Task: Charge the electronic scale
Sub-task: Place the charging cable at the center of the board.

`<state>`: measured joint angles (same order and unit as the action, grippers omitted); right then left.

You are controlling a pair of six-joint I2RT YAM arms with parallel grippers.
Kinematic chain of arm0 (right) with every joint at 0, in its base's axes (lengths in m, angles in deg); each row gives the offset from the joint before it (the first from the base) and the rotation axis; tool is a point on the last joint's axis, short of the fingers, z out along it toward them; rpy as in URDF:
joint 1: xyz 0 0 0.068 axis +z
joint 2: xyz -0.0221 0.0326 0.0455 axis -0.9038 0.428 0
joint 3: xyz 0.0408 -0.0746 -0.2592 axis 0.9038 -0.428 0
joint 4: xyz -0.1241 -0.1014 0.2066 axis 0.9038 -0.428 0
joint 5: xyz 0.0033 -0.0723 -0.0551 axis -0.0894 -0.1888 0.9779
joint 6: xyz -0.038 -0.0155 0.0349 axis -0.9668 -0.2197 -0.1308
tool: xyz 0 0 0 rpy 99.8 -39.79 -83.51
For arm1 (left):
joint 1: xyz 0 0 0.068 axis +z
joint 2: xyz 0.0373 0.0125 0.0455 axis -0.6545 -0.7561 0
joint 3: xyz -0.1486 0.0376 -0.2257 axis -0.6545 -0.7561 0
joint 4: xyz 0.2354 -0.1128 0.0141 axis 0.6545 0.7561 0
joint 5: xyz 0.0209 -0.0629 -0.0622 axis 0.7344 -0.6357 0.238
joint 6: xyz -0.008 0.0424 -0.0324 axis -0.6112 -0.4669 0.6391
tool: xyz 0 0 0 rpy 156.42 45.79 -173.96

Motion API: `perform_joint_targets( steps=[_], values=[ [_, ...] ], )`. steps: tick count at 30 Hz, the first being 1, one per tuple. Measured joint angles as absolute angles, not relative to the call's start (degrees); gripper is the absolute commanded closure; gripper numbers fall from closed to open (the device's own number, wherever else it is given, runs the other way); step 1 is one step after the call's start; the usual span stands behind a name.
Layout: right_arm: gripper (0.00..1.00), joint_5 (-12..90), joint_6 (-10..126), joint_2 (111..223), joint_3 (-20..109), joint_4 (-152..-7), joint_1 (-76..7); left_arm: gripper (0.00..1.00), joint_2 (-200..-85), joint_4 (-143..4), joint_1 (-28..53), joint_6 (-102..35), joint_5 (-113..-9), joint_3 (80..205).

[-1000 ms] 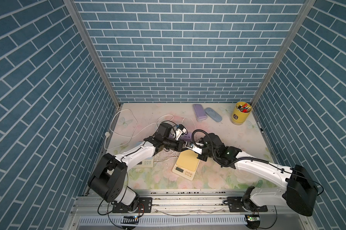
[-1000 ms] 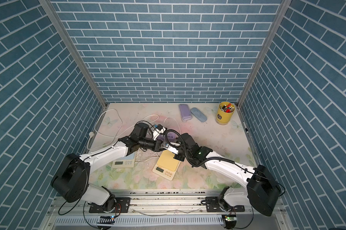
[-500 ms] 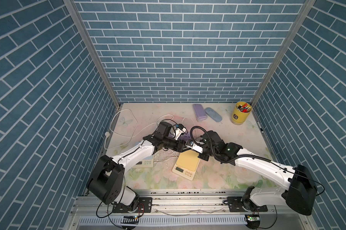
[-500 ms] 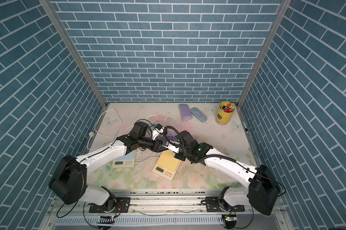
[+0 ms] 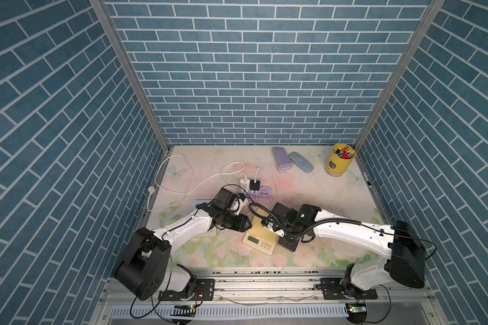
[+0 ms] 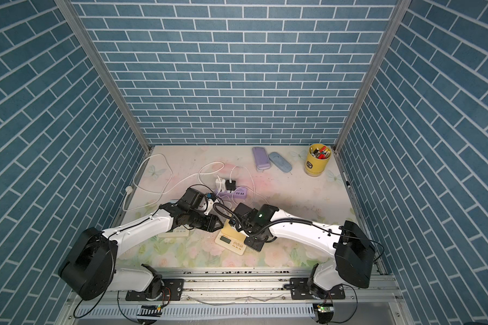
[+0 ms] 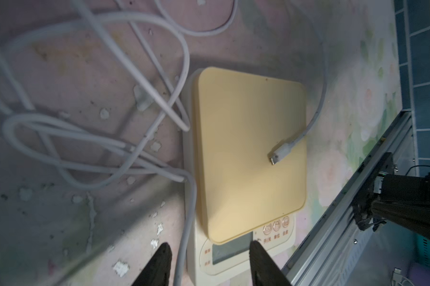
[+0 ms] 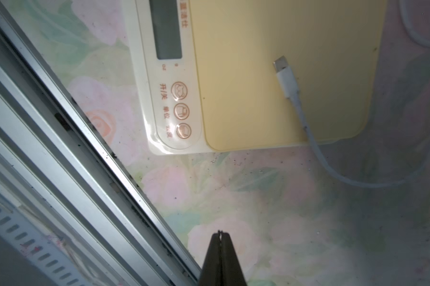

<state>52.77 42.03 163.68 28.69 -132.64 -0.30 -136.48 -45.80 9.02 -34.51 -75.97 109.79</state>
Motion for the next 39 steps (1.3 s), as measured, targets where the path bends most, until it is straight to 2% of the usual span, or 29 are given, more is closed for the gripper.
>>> perform_joint_targets(
  steps=[4,8,12,17,29,39],
  values=[
    [1.00,52.6,45.7,163.7,26.7,-131.3,1.8,0.46,-132.4,-45.9,7.6,-33.5,-73.4,107.3],
    [0.98,56.6,46.9,163.1,26.0,-130.1,1.9,0.46,-130.1,-46.3,7.4,-33.3,-72.1,106.1],
    [0.73,61.9,47.8,160.4,25.7,-127.3,-0.1,0.45,-129.3,-46.6,5.3,-34.5,-70.3,106.4],
    [0.61,64.8,47.2,157.1,25.1,-123.3,-7.8,0.45,-130.7,-45.4,0.1,-38.7,-66.3,110.3],
    [0.58,63.3,16.3,161.1,23.8,-121.4,-10.0,0.44,-135.7,-47.1,-1.0,-42.4,-65.3,112.6],
    [0.63,59.5,6.7,173.2,25.0,-115.8,-15.1,0.44,-135.6,-47.3,-0.9,-42.7,-65.7,113.2]
  ],
)
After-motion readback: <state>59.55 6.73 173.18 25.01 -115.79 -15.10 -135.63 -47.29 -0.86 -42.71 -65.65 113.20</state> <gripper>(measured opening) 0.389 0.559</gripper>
